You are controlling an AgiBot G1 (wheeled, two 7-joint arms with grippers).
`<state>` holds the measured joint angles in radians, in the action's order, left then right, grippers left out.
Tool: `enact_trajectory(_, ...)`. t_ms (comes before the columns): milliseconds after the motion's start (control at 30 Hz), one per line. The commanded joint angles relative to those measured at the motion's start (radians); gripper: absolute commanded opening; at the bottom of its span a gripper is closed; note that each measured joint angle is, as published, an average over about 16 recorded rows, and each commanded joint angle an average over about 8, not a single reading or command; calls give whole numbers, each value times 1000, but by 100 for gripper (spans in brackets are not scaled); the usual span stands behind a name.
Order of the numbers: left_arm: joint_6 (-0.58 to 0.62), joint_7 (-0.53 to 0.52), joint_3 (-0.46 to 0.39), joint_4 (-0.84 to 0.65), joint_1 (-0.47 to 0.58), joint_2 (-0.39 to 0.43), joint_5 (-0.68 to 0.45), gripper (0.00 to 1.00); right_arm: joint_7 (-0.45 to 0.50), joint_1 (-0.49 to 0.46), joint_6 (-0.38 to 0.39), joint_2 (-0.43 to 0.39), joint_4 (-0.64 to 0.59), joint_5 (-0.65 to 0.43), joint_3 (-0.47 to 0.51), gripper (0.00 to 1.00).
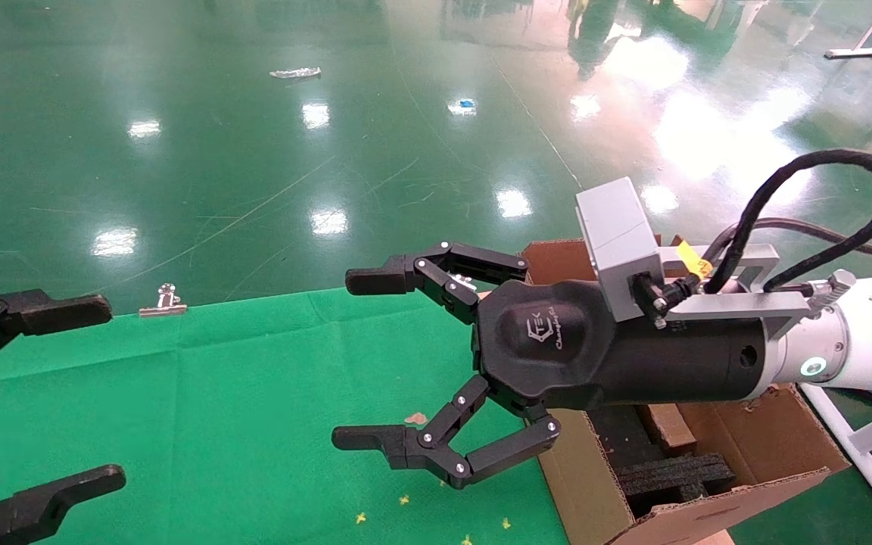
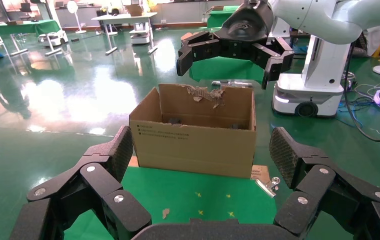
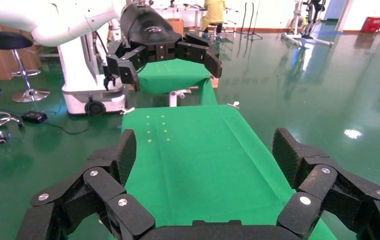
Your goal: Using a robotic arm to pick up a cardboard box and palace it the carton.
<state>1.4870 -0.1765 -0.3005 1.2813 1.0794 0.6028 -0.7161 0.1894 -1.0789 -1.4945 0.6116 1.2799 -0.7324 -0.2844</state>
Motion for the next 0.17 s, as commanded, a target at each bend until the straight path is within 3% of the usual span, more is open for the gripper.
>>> enact_trajectory(33,0,0,0,0,0,0,0,100,0,0,0,0,0,0,0,100)
enact_trajectory(167,0,0,0,0,0,0,0,100,0,0,0,0,0,0,0,100)
